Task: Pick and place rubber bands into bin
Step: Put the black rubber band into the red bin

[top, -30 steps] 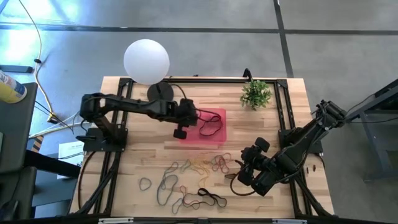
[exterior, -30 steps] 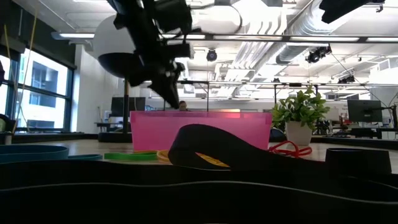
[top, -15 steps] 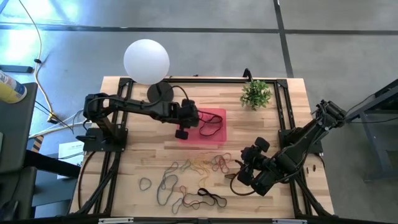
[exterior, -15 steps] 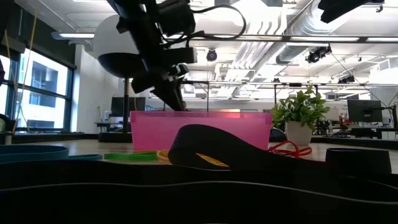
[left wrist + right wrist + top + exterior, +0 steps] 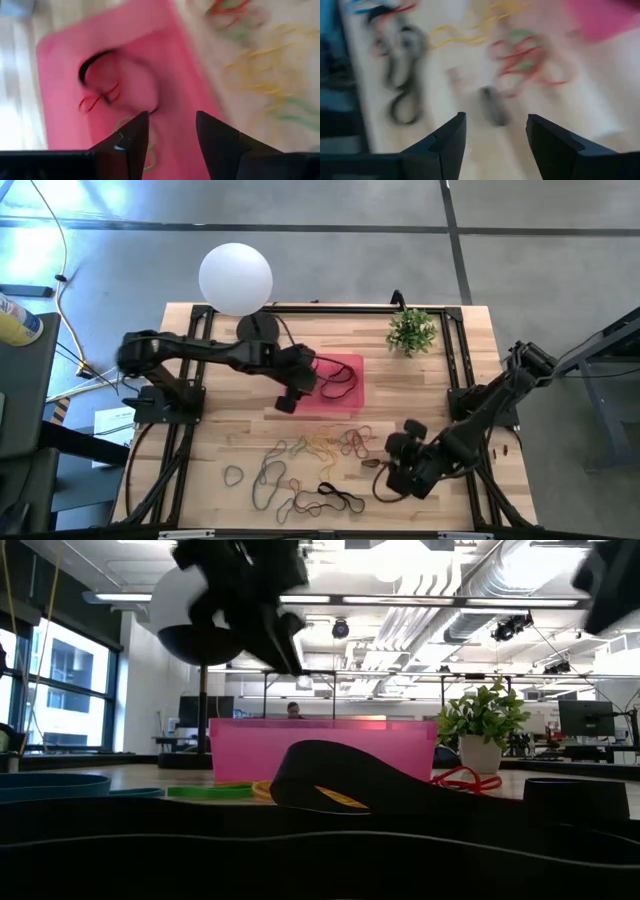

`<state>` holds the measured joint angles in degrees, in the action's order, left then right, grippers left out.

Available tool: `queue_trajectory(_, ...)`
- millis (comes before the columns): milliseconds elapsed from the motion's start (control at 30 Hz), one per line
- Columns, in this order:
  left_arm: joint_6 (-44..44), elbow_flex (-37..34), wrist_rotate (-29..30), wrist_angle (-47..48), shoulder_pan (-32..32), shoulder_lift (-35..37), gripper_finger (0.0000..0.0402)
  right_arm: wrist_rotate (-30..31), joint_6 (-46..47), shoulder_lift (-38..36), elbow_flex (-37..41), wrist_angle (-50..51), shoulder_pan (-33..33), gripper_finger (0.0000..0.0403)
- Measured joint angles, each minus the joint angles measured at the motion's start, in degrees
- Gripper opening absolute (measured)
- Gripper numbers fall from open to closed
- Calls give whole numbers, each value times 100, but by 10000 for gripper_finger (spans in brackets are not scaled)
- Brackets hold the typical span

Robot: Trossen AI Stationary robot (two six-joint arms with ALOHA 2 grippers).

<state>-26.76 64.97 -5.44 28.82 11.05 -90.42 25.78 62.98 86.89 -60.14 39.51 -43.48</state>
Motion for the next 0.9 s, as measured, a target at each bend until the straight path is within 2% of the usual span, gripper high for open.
queue_trajectory(200, 18, 0, 205, 398, -508, 883, 137, -411, -707, 2, 960, -1801, -7, 188)
queue_trajectory(367, 247, 0, 821, 686, -864, 1542, 128, -1033, -1182, 2, 1442, -2528, 256, 166)
queue_trajectory(467, 477, 2, 1257, 976, -1027, 1863, 127, -1202, -1455, 2, 1603, -2953, 445, 152)
queue_trajectory(600, 839, 2, 1727, 1496, -1227, 2187, 128, -1480, -1891, 59, 1688, -3304, 658, 138)
queue_trajectory(767, 1263, 2, 2144, 2081, -1439, 2464, 129, -2142, -2296, 363, 1692, -3399, 833, 134)
queue_trajectory(900, 1508, 2, 2387, 2284, -1579, 2596, 129, -2151, -2304, 565, 1692, -3428, 907, 134)
